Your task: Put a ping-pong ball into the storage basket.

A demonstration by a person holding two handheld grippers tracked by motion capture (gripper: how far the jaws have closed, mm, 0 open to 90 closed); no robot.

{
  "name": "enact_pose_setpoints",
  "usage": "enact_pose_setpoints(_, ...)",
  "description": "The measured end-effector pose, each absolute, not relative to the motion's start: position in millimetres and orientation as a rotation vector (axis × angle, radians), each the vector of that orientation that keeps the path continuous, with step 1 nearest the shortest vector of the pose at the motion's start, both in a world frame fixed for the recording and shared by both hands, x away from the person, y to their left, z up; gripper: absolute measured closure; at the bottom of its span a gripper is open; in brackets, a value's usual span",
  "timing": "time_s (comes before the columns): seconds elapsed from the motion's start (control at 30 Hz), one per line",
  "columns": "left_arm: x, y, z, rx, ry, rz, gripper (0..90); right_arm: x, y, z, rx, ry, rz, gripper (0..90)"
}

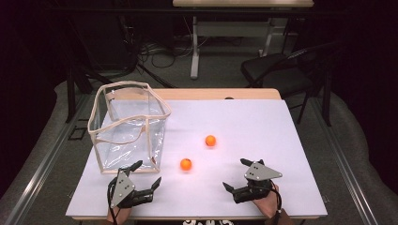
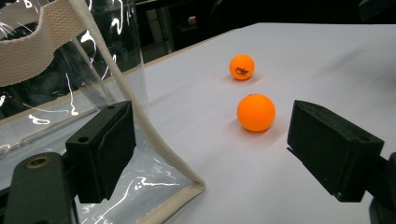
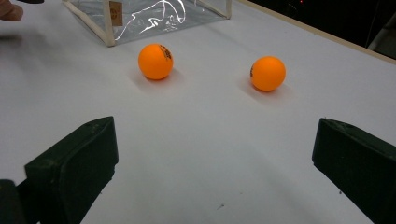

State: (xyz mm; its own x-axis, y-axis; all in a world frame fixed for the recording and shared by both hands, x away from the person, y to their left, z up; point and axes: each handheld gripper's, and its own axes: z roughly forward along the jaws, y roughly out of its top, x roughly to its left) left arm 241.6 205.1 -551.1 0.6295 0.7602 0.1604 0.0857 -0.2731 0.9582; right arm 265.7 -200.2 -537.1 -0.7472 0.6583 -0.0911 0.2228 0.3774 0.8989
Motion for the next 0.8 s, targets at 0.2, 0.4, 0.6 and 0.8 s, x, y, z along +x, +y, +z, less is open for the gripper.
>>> enact_pose_setpoints(0.2,242,205,-551,1.753,0.688,0.762,15.4,269,-194,-538,0.759,2.23,1.332,0.0)
enact_pose_setpoints(0.4,242,204,-551,1.757,0.69,0.758,15.4,270,-192,-538,0.758,2.238,1.333,0.0)
enact_pose_setpoints(0.6,242,204,-551,1.759,0.689,0.763,15.4,279,-177,-539,0.743,2.317,1.324,0.0)
enact_pose_setpoints(0.8,243,203,-552,1.772,0.687,0.758,15.4,282,-172,-540,0.74,2.337,1.32,0.0)
